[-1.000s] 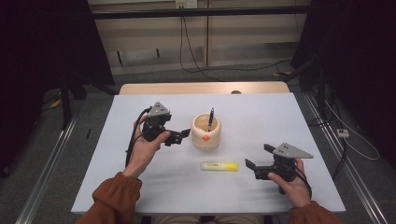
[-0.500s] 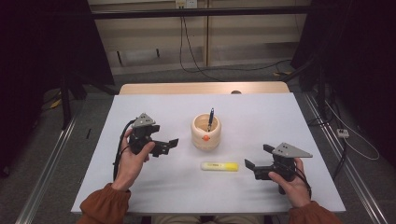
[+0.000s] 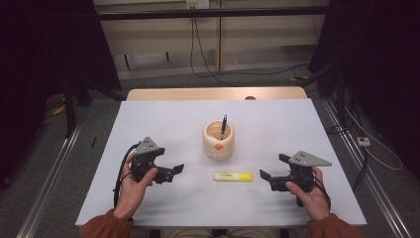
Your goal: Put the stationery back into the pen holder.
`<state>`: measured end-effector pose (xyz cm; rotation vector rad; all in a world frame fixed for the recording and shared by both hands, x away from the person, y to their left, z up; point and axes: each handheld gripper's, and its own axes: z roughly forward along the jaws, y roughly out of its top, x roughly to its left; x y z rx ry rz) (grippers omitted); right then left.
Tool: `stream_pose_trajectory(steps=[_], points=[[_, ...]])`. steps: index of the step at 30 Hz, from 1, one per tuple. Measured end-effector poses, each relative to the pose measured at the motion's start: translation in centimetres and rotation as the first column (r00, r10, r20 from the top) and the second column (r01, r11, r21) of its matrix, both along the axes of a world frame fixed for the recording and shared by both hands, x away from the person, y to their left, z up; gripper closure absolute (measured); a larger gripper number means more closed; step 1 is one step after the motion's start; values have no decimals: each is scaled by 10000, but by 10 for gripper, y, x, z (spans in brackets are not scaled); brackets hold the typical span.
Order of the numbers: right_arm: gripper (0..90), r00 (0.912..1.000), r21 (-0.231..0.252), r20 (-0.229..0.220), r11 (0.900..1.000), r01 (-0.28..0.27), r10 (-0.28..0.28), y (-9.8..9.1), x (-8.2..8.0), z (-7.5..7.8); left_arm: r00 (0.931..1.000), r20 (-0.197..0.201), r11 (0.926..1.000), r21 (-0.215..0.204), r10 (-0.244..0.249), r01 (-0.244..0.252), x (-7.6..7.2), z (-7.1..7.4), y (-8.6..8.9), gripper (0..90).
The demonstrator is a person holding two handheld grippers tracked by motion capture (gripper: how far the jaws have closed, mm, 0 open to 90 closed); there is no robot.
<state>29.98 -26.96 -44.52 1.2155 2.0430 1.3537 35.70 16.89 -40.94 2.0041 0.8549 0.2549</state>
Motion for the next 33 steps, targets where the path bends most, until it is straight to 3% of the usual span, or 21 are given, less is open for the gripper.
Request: stream_pose_trajectory(steps=[5,8,12,17,24,27,33], points=[[56,9997,86,-217,9999,-127,129,-1,1,2,10000,-23,9996,284,45,-44,-13,-9,6,61],[61,9995,117,-292,9999,-116,120,-3,1,4,9997,56,9994,239,255,-256,-24,-13,11,61],[60,9988,52,-454,9998,-198,200,-2,1,7,9994,-25,9994,-74,343,-343,-32,-22,15,61],[60,9938,-288,-889,9972,-697,669,3,3,8,9995,-81,9983,-487,314,-317,-36,-30,17,61],[54,9804,-642,-1441,9874,-1448,1345,11,10,14,9991,-140,9982,-448,397,-403,-36,-33,18,63],[42,9683,-469,-1859,9828,-1785,1670,15,18,19,9994,-155,9986,-442,295,-301,-36,-34,16,63],[48,9485,-1253,-2328,9606,-2482,2147,32,32,26,9995,-194,9989,-374,263,-270,-35,-35,16,64]])
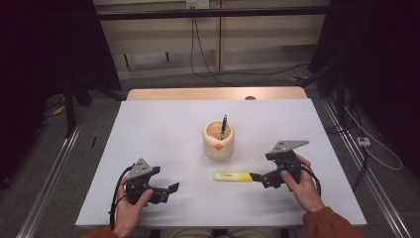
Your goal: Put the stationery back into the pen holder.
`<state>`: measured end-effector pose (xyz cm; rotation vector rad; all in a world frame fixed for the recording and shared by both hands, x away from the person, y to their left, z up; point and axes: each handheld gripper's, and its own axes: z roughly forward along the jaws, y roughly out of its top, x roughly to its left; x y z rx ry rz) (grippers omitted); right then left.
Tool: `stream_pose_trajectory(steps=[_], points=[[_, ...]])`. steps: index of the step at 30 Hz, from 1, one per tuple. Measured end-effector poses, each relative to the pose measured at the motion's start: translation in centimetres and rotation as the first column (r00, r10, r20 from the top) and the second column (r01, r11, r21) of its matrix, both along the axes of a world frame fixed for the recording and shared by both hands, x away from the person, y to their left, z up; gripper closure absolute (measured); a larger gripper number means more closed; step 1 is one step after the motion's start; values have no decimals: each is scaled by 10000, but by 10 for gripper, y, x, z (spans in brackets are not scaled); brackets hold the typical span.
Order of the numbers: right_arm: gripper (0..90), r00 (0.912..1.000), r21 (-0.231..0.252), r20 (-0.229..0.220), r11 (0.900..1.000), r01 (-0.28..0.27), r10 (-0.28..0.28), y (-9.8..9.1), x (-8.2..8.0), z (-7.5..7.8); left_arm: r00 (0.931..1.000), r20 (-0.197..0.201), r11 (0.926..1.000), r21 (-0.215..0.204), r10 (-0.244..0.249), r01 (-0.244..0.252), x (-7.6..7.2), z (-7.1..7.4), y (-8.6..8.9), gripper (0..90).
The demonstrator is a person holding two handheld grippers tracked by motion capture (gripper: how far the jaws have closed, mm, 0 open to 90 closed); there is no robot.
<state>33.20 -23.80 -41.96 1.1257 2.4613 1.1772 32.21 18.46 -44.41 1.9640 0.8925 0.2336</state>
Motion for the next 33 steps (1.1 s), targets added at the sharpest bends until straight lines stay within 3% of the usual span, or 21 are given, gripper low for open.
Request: stream_pose_trajectory(steps=[4,6,9,13,16,18,23,29,33], points=[[98,9986,-455,-244,9978,-474,463,13,9,-3,10000,-24,10000,9,-46,46,0,0,0,64],[101,9971,-463,-562,9974,-547,521,18,17,-3,10000,-43,10000,2,-63,63,1,-1,0,64],[134,9944,-651,-621,9939,-893,853,25,25,-3,9999,-86,10000,8,-84,84,1,-1,1,64],[127,9819,-801,-540,9794,-1854,1815,36,34,0,9999,-102,10000,-2,-85,85,2,-2,1,64],[158,9794,-876,-376,9757,-2010,1984,43,36,-2,9999,-87,9999,-71,-124,124,0,0,0,65],[183,9717,-1219,-578,9644,-2346,2291,46,35,-5,9998,16,9998,-106,-193,193,-1,1,0,65],[260,9631,-1522,-761,9516,-2671,2581,43,34,-6,9998,-52,9998,-84,-189,188,-1,0,1,65],[347,9340,-2452,-927,9012,-3573,3451,50,35,-9,9997,-93,9997,-61,-230,229,-1,0,-1,65],[431,9100,-2622,-1184,8714,-4147,3974,56,38,-11,9996,-106,9996,-31,-272,271,-1,-1,-2,65]])
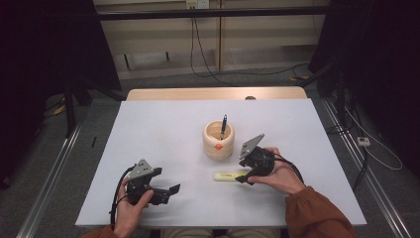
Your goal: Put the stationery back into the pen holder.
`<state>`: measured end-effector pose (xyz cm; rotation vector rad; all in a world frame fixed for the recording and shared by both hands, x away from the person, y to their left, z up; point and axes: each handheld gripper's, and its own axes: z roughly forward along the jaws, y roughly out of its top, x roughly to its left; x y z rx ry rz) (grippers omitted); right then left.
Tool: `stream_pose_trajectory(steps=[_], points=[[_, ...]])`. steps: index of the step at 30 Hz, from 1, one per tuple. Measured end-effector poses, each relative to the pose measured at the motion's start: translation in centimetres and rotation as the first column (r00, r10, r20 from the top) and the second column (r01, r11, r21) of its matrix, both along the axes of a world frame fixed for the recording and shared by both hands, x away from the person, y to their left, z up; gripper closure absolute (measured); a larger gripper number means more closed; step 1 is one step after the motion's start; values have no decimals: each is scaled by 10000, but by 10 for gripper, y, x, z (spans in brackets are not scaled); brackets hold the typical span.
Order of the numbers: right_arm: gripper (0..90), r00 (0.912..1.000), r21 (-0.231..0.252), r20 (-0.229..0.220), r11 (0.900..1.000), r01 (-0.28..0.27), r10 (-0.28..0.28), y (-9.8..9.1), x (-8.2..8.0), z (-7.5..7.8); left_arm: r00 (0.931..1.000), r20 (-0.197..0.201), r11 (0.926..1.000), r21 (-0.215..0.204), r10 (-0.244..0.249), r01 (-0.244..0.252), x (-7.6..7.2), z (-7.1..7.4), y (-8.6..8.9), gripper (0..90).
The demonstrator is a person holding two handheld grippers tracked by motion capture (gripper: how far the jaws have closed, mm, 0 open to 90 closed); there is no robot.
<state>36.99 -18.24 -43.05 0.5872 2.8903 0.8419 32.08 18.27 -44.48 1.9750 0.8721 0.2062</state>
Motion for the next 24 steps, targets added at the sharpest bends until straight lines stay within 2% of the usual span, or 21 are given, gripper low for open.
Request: stream_pose_trajectory(steps=[7,15,18,24], points=[[495,9986,-399,-78,9978,-533,530,4,0,-3,10000,-48,10000,-12,21,-21,2,-1,2,65],[560,9967,-857,-183,9931,-806,793,6,0,-7,9999,-92,10000,47,44,-44,3,-1,4,65],[595,9954,-892,-308,9917,-928,904,7,0,-8,9999,-93,10000,38,49,-49,3,-1,4,65],[672,9953,-1099,-589,9905,-825,764,9,5,-6,9999,-95,9999,102,49,-48,3,-1,4,65]])
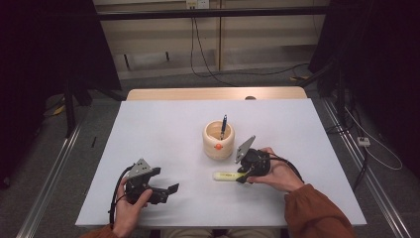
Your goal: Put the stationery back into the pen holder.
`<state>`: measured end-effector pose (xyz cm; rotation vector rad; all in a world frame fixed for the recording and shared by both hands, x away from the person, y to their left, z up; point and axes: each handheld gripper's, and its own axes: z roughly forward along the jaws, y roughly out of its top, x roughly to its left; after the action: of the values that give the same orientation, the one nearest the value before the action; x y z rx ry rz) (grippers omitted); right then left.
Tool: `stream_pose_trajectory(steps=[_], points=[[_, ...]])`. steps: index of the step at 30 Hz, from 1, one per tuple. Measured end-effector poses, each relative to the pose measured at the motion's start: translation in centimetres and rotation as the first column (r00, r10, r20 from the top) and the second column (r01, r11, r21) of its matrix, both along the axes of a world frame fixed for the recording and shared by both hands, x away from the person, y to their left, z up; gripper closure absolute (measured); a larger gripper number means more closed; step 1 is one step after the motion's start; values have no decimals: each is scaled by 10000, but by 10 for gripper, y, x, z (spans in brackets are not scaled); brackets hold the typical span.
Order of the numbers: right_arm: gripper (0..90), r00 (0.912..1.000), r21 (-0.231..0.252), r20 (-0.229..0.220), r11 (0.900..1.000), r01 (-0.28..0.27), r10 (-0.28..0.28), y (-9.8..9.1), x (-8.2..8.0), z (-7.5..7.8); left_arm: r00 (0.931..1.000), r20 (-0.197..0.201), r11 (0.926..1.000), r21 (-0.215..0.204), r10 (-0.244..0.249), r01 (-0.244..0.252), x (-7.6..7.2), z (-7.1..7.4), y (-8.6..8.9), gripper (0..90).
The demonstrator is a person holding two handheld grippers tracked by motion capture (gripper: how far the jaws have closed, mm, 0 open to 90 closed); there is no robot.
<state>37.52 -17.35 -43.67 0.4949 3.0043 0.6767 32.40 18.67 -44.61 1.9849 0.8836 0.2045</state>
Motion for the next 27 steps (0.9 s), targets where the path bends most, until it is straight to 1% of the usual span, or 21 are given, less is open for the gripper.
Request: stream_pose_trajectory(steps=[2,7,8,12,16,20,21,22,23,24,25,26,27], points=[[675,10000,-77,-46,10000,34,-35,1,1,1,10000,35,10000,-37,28,-28,0,0,1,65],[676,10000,24,24,10000,71,-71,0,0,0,10000,-18,10000,-67,72,-72,1,-1,2,65],[676,9999,25,-40,9999,165,-165,0,-1,1,10000,-8,10000,-58,75,-75,0,0,2,65],[676,9999,326,8,9994,116,-117,-1,-1,2,10000,12,9999,-48,97,-97,0,0,3,65],[676,9998,591,120,9981,154,-161,-3,-4,7,9998,56,9998,-13,191,-191,0,1,4,65],[676,9995,1037,-152,9941,307,-293,-9,-6,10,9998,176,9999,22,113,-113,-1,3,6,65],[676,9992,1104,-211,9932,364,-343,-11,-7,10,9997,207,9999,-50,102,-101,-2,4,7,65],[676,9989,1202,-259,9919,410,-382,-12,-8,11,9996,280,10000,-46,61,-60,-2,5,8,65],[676,9986,1268,-313,9909,460,-424,-13,-9,11,9989,468,9999,103,44,-49,-3,7,8,65],[676,9985,1343,-322,9898,473,-433,-14,-9,12,9965,832,9992,387,40,-73,-5,8,7,62],[676,9980,1396,-394,9887,545,-495,-15,-10,13,9945,1050,9986,520,-4,-51,-6,9,6,63],[676,9984,1491,-359,9877,477,-428,-15,-10,13,9928,1195,9981,618,-106,32,-7,11,5,62],[676,9982,1580,-415,9862,493,-432,-15,-10,14,9927,1193,9980,631,-165,90,-7,12,4,61]])
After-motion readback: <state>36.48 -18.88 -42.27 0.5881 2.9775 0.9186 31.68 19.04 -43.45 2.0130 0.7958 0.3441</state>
